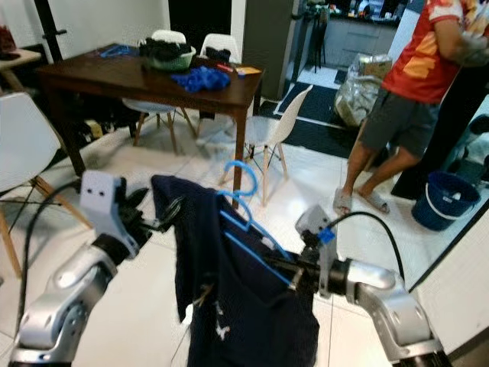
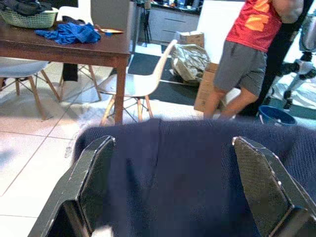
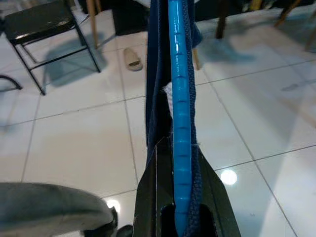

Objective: Hang hanger

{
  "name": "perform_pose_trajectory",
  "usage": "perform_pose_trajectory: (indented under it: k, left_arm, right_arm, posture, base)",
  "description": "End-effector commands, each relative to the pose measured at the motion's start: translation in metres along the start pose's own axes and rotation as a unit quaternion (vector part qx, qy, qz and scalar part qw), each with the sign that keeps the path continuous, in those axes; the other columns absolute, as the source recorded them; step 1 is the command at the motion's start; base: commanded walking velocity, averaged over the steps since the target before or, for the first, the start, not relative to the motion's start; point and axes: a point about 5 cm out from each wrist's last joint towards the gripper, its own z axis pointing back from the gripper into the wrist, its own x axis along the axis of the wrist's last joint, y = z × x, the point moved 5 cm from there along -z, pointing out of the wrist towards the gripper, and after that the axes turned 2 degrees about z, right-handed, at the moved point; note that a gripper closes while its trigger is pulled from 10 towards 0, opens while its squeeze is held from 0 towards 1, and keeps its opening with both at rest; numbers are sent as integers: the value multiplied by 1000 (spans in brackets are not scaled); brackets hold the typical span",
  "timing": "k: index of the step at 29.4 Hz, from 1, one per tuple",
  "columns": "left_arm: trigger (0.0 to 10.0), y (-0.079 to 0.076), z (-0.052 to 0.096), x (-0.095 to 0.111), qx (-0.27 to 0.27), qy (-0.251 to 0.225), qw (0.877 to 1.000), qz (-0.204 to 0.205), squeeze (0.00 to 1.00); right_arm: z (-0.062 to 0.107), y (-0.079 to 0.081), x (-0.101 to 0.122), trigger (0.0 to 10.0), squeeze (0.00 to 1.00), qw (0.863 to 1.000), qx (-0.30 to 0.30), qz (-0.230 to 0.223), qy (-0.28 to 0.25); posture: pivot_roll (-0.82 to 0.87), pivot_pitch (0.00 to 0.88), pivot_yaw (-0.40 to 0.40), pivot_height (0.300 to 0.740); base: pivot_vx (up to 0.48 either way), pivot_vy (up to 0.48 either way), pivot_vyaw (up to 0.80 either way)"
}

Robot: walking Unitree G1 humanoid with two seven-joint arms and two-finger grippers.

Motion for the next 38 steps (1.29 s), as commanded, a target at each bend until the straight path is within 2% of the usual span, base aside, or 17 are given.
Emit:
perform_pose_trajectory:
  k: [1,3,8,12,15,18,19,22,25,28,29,31,32,34,36,37,38]
  left_arm:
    - [10000,-5,-1,1,-9,3,1000,-4,0]
    - [10000,-9,-2,3,-16,1,1000,-2,0]
    - [10000,-11,-3,5,-20,-2,1000,-1,0]
    - [10000,-19,-5,15,-41,-10,999,20,0]
    - [10000,-19,-5,15,-41,-10,999,20,0]
    - [10000,-33,-4,23,-72,-14,997,39,0]
    - [10000,-38,-3,24,-82,-12,996,40,0]
    - [10000,-37,-2,24,-82,-11,996,39,0]
    - [10000,-30,-2,25,-70,-10,997,27,0]
    - [10000,-25,-2,27,-62,-10,998,18,0]
    - [10000,-17,-3,26,-49,-2,999,4,0]
    - [10000,-17,-3,26,-49,-2,999,4,0]
    - [10000,-11,-2,24,-51,12,999,-5,0]
    - [10000,-9,0,23,-67,29,997,-17,0]
    - [10000,-11,7,23,-124,53,990,-38,0]
    - [10000,-11,7,23,-124,53,990,-38,0]
    - [10000,-15,12,24,-162,66,983,-55,0]
  right_arm:
    - [3,-2,7,10000,0,1000,-6,15,-3]
    - [3,-5,1,10000,0,999,-15,42,26]
    - [4,-8,-5,10000,0,997,-22,59,51]
    - [15,-15,-14,10000,0,992,-25,86,93]
    - [15,-15,-14,10000,0,992,-25,86,93]
    - [26,-19,-22,10000,0,986,-19,101,130]
    - [32,-22,-30,10000,0,978,-22,122,167]
    - [34,-24,-32,10000,0,975,-26,128,178]
    - [40,-35,-43,10000,0,962,-55,146,225]
    - [43,-44,-47,10000,0,955,-80,142,247]
    - [47,-48,-49,10000,0,951,-93,137,262]
    - [47,-48,-49,10000,0,951,-93,137,262]
    - [52,-48,-51,10000,0,949,-93,129,273]
    - [55,-44,-51,10000,0,950,-82,123,276]
    - [62,-35,-49,10000,0,953,-50,122,272]
    - [62,-35,-49,10000,0,953,-50,122,272]
    - [66,-32,-47,10000,0,954,-34,127,268]
  posture:
    - [12,0,-88,740]
    - [9,0,-86,740]
    - [10,0,-87,740]
    - [12,0,-87,740]
    - [12,0,-87,740]
    - [17,0,-84,740]
    - [18,0,-85,740]
    - [18,0,-85,740]
    - [22,0,-85,740]
    - [22,0,-85,740]
    - [22,0,-85,740]
    - [22,0,-85,740]
    - [19,0,-82,740]
    - [17,0,-81,740]
    - [14,0,-78,740]
    - [14,0,-78,740]
    - [18,0,-77,740]
  base:
    - [401,0,0]
    - [405,0,0]
    - [409,0,0]
    - [412,0,-788]
    - [412,0,-788]
    - [412,0,-354]
    - [412,0,0]
    - [412,0,0]
    - [415,0,0]
    - [407,0,0]
    - [0,0,0]
    - [0,0,0]
    - [0,0,0]
    - [0,0,0]
    - [0,0,0]
    - [0,0,0]
    - [0,0,0]
